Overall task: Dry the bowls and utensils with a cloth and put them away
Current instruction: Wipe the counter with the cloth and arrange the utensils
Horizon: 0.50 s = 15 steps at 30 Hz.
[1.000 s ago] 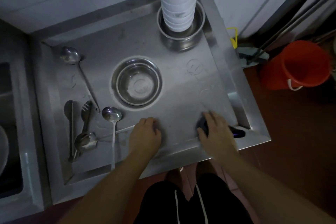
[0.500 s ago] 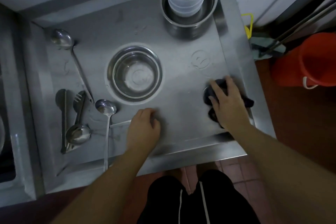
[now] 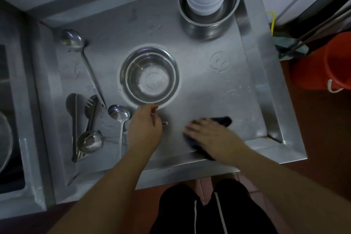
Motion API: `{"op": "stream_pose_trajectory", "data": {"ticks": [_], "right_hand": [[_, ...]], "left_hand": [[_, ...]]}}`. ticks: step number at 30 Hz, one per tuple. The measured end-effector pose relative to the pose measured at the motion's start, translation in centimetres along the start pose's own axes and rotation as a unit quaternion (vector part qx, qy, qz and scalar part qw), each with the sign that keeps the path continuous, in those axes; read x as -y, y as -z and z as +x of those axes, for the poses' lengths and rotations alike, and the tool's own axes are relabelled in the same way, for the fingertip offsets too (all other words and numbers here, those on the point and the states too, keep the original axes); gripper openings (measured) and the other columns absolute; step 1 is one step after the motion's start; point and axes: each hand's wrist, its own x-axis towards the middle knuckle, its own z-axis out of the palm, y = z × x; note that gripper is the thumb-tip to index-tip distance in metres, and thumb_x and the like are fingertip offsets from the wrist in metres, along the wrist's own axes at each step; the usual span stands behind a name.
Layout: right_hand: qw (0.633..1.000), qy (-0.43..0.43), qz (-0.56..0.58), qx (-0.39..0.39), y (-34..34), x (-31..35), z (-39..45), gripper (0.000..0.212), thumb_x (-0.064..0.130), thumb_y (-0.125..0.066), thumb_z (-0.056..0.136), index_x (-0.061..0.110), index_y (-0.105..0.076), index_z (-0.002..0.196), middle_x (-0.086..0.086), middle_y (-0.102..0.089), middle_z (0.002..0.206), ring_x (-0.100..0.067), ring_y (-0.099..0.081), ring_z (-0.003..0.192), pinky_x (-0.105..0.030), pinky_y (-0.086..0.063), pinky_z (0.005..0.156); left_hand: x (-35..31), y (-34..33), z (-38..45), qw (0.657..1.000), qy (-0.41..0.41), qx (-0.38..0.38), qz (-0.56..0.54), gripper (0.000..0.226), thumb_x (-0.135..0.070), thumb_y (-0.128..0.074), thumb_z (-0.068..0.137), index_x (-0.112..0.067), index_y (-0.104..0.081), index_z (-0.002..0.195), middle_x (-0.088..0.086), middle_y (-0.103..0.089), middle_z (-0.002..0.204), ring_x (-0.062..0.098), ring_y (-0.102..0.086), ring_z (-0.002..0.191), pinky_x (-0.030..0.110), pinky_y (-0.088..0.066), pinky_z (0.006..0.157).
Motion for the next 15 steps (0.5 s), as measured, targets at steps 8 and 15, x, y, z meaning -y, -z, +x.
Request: {"op": "stream_pose_trajectory", "data": {"ticks": [8, 15], "right_hand": [[0.882, -0.440, 0.071, -0.153, 2.4, -2.2, -2.2, 0.063, 0.019, -0.060, 0.103, 0.020, -0.037, 0.162, -0.020, -0.029, 0.165, -0.044, -0.035, 0.149, -0.058, -0.036, 0.120], [0.957, -0.285, 0.023, -0.045, 2.6, -3.1, -2.1, 0.087, 0.009, -0.070, 0.092, 0.013, -0.026, 0.166, -0.021, -0.032, 0.167, -0.043, -0.034, 0.152, -0.056, -0.035, 0.122]], "left_hand": [[-0.8, -1.4, -0.2, 0.998, -0.032, 0.041, -0.026, 0.026, -0.005, -0.060, 0.095, -0.011, -0.068, 0.119, 0.002, -0.066, 0.111, 0.024, -0.061, 0.105, 0.044, -0.051, 0.093], [-1.0, -1.8, 0.8, 0.998, -0.053, 0.039, -0.014, 0.026, -0.006, -0.063, 0.095, -0.011, -0.069, 0.120, 0.004, -0.068, 0.112, 0.023, -0.061, 0.106, 0.039, -0.050, 0.094]]}}
